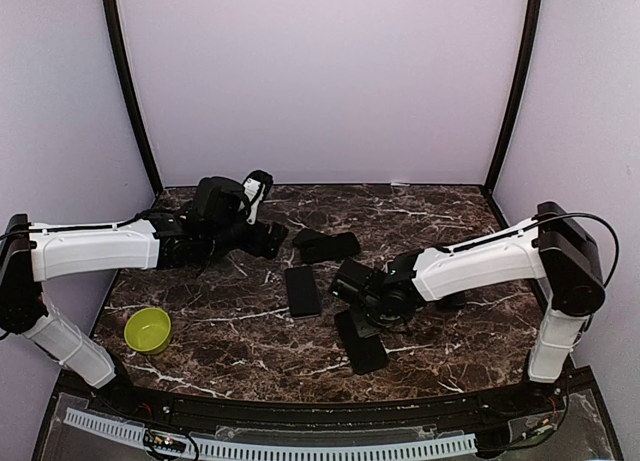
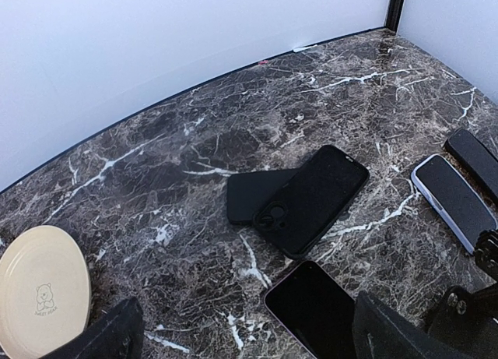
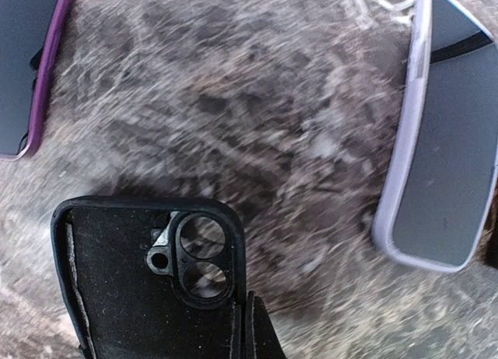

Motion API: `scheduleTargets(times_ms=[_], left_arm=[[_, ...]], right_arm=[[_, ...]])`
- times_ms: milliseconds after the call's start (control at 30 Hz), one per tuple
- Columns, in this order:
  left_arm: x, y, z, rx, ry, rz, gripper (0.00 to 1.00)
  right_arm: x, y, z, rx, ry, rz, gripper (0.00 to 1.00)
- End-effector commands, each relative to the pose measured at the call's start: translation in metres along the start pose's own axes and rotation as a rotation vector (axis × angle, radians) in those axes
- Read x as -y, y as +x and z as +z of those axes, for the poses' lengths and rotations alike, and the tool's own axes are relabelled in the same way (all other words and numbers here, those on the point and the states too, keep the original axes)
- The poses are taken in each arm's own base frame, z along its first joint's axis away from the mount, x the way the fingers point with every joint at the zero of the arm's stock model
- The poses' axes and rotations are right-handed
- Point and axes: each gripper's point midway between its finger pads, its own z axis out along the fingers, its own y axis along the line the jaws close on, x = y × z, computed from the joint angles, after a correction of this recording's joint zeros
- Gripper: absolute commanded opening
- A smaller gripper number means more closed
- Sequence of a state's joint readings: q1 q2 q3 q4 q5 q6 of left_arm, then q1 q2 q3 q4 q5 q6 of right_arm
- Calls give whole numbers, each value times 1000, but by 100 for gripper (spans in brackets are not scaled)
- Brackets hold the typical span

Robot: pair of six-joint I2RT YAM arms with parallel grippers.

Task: Put the phone into the phone case
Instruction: Move the phone to the center of the board.

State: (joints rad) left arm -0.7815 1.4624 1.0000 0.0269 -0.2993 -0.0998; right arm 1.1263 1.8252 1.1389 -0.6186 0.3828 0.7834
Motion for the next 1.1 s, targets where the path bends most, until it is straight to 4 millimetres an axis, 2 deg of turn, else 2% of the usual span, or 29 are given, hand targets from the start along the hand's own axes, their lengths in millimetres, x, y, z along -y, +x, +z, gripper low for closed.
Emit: scheduleTargets(times_ms=[0,167,267,400,467,533,700,900,1067], left_arm=[[-1,-18,-7,33,2,-1,96],[-1,-18,-7,32,3,2,96],[-1,-17,-6,31,3,2,96],[-2,-17,-6,28,0,7,96],[-4,-19,-7,34,-9,10,96],[-6,-21,-9,41,-24,14,96],[-16,-23,-12,61,-78,23,97],[-19,-26,-13,68,-92,20,99],[-20,-27,-14,72,-93,22,99]], right_arm=[[11,-18,0,40,39,-36,0],[14,-26,4,36,62,-57,2],[14,-39,-1,54,79,-83,26],[3,-70,-13,114,83,-114,59],[-11,-87,-18,151,49,-113,72],[-28,-102,-20,181,-9,-108,80],[-67,-134,-15,225,-104,-75,89],[-96,-158,4,237,-132,-38,97],[-108,-155,25,215,-138,-42,98]])
